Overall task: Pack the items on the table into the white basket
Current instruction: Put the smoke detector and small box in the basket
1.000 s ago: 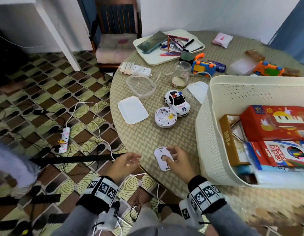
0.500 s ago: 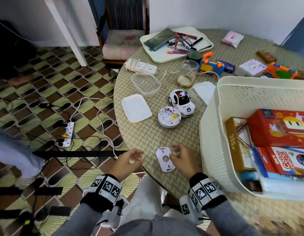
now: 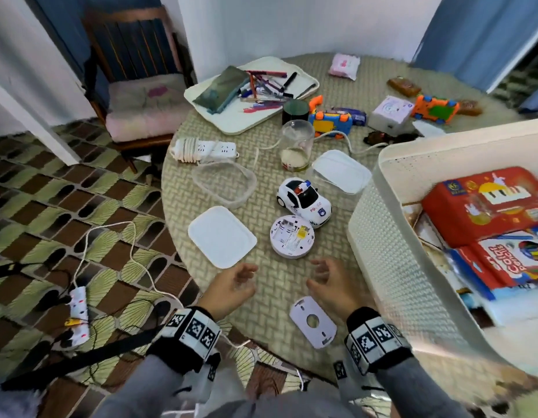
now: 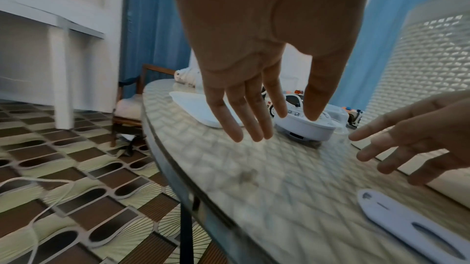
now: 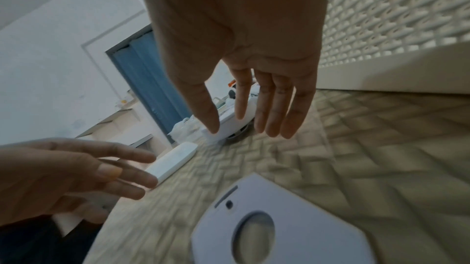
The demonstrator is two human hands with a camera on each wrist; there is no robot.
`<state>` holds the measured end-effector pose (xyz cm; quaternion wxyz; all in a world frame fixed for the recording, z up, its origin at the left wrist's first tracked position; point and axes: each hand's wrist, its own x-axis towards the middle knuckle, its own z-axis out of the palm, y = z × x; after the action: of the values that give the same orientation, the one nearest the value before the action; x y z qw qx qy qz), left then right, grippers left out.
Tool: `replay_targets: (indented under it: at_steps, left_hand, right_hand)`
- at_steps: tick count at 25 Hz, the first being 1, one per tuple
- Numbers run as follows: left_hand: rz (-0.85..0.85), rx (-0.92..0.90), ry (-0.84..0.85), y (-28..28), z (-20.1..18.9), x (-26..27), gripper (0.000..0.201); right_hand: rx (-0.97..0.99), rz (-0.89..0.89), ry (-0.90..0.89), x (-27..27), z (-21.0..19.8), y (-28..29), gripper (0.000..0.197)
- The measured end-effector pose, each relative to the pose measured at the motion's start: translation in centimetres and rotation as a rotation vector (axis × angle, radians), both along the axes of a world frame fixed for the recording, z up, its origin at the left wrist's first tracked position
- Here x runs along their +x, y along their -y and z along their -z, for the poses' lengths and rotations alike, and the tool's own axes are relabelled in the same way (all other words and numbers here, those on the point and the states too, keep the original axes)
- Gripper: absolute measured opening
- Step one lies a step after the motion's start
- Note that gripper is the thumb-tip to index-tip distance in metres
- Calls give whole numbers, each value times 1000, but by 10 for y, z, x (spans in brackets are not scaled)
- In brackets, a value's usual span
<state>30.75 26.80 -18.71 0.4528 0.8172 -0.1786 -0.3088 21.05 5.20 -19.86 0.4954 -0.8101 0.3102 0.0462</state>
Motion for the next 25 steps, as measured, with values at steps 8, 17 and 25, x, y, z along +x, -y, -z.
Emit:
replay_targets:
  at_steps: [8,17,25]
  left_hand:
    - [324,-64,34,-26,0,74,27]
    - [543,-87,-7,-38,2,76,31]
    - [518,-67,61,-21,4,91,38]
  right_hand:
    - [-235,210,-110,-21,9,-44,55]
    - [-476,236,-404,-55,20,-94,74]
    - [-370,537,-129,-35,3,-107,71]
